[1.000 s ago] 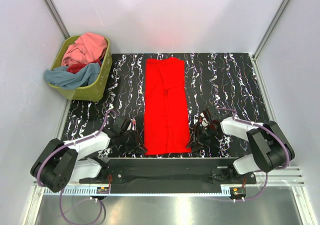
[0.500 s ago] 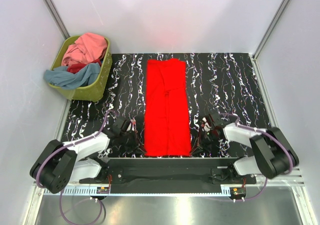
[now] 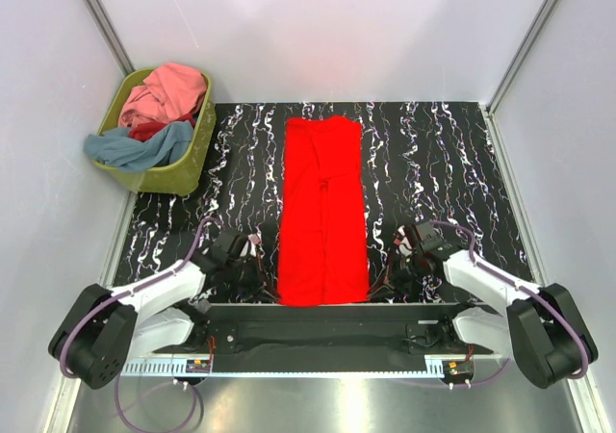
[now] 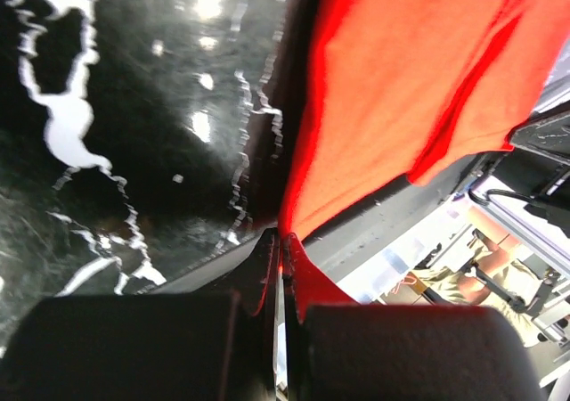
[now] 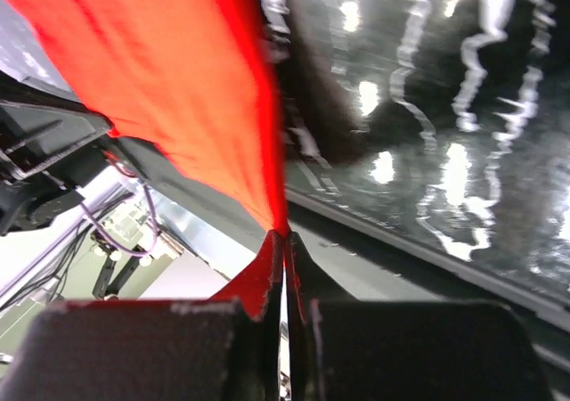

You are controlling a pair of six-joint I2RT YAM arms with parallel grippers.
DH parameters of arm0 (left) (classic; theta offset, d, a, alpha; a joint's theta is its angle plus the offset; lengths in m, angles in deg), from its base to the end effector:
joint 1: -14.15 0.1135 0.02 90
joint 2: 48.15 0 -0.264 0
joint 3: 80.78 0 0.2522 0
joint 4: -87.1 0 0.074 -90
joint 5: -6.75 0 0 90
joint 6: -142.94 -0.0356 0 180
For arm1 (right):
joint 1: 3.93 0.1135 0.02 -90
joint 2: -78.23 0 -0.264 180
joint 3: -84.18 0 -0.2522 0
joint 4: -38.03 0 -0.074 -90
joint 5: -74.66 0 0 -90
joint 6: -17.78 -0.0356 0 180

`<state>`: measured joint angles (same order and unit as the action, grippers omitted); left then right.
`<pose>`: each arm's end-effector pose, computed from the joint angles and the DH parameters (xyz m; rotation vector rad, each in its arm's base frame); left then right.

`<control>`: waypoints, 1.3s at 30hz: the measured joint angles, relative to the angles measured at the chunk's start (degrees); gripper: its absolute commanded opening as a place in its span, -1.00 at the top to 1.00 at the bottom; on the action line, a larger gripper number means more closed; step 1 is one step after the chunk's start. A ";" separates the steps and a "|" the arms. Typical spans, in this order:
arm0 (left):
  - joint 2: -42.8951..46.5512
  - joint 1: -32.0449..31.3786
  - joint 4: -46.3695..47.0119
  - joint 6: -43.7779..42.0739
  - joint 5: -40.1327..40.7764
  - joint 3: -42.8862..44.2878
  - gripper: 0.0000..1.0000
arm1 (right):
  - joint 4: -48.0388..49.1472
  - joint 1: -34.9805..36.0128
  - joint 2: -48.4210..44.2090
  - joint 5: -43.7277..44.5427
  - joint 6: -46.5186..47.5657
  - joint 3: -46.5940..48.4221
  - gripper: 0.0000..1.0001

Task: Fold and stack the t-shirts
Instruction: Fold the tshirt

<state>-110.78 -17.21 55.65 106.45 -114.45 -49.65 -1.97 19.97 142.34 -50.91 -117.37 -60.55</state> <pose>0.1280 -0.0996 0.1231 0.3688 -2.9063 1.0768 0.1405 0.0849 0.1333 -0.3630 -2.8750 -1.0707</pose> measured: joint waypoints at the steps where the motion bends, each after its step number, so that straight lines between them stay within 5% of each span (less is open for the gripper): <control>1: 0.44 0.00 -0.48 0.11 0.00 0.46 1.00 | -0.55 -0.07 0.22 0.00 -0.09 0.87 1.00; 9: -5.25 4.00 -2.58 -0.92 0.07 16.20 1.00 | -4.24 -4.90 13.73 -0.07 3.85 18.97 1.00; 22: -40.81 15.93 -2.19 -7.23 -1.38 51.12 1.00 | -11.98 -15.21 46.86 -0.72 14.56 56.52 1.00; 39: -49.46 19.76 -2.86 -7.17 -1.86 58.64 1.00 | -19.74 -17.05 62.60 -4.70 18.60 76.35 1.00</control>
<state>-160.25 2.55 52.79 99.28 -116.31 8.99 -21.71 2.92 204.94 -55.61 -98.77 15.80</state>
